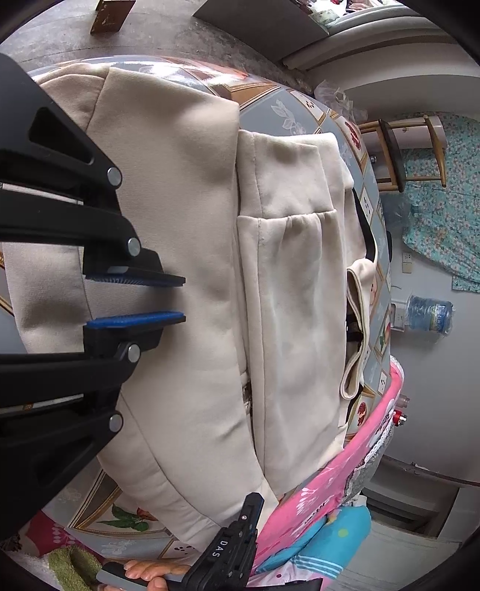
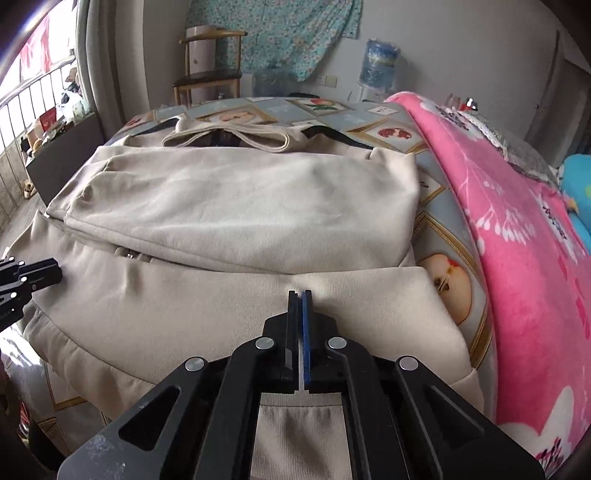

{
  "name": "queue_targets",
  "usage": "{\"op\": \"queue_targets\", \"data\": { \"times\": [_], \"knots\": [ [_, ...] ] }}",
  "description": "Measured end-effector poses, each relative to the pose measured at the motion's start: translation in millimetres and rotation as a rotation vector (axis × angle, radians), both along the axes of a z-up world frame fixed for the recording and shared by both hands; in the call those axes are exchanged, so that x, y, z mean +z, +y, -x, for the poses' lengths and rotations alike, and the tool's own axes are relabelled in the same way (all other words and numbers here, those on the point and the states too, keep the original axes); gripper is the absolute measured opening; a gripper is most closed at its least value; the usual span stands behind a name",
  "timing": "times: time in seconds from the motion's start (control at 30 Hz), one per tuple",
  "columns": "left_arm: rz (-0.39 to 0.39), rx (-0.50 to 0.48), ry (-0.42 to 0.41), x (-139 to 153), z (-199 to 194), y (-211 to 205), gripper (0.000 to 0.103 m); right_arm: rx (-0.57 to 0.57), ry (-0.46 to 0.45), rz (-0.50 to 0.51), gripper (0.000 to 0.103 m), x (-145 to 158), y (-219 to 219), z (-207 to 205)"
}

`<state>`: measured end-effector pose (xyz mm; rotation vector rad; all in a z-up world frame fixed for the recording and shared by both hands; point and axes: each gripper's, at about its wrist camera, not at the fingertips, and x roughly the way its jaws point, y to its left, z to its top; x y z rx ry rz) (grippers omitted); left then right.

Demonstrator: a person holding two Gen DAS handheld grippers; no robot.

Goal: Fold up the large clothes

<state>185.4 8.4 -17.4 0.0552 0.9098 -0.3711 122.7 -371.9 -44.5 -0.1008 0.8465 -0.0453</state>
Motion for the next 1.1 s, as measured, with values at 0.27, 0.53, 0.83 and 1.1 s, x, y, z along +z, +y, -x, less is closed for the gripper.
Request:
{"op": "queue_targets", "data": {
  "times": [0.27, 0.53, 0.83, 1.1],
  "knots": [
    [0.108, 0.033, -0.011, 1, -1, 24, 0.013, -0.079, -0.047, -0.043, 0.007, 7, -10, 6],
    [0.164, -0.049, -0.054, 31, 31, 49, 0.013, 0.210, -0.039, -0.223, 0.025, 36, 50, 43],
    [0.017, -0.060, -0.029, -1, 49, 27, 0.013, 0.361, 0.093, -0.148, 0.025, -11, 116, 37],
    [0.112, 0.104, -0.115, 34, 32, 88, 0.014, 0.340, 0.113, -0.156, 0.025, -10, 117, 36]
  ]
}}
